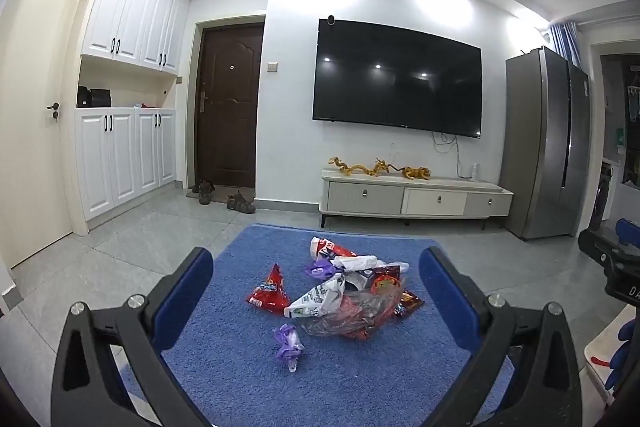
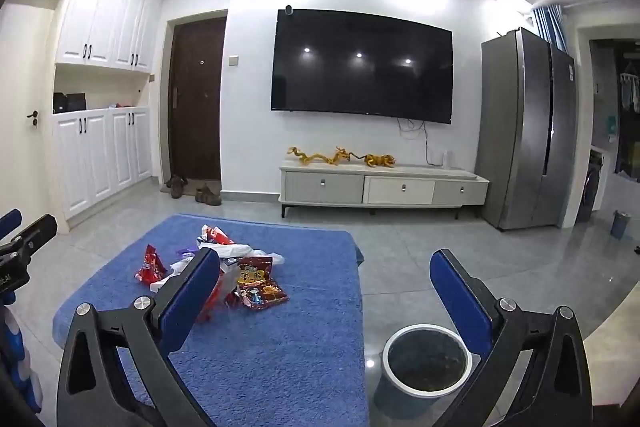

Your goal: Collect trash

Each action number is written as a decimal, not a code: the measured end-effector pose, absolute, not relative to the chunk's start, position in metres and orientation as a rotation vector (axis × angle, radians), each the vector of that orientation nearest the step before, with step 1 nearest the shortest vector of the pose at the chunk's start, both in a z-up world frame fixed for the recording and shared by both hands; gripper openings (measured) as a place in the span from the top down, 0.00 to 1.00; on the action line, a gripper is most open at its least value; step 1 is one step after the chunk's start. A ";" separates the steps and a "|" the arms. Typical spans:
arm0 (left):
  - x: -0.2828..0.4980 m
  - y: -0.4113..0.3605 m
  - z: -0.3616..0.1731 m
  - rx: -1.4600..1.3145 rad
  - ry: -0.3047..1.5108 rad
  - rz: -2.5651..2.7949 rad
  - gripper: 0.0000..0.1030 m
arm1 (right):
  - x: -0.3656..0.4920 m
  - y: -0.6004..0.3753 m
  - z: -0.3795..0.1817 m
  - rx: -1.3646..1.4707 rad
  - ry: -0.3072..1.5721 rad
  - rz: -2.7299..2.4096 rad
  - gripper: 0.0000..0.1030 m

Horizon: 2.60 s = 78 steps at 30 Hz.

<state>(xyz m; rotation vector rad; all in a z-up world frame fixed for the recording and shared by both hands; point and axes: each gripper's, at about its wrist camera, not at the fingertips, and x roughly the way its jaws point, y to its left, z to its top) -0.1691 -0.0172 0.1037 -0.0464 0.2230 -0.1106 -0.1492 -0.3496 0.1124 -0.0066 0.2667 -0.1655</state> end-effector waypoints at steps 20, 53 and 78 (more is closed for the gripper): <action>-0.175 -0.019 0.109 -0.040 0.201 -0.109 0.00 | -0.155 -0.354 0.121 -0.008 0.247 -0.193 0.00; -0.179 -0.021 0.120 0.013 0.157 -0.042 0.00 | -0.160 -0.370 0.121 0.057 0.187 -0.222 0.00; -0.143 -0.024 0.112 0.034 0.212 -0.052 0.00 | -0.148 -0.375 0.107 0.089 0.176 -0.162 0.00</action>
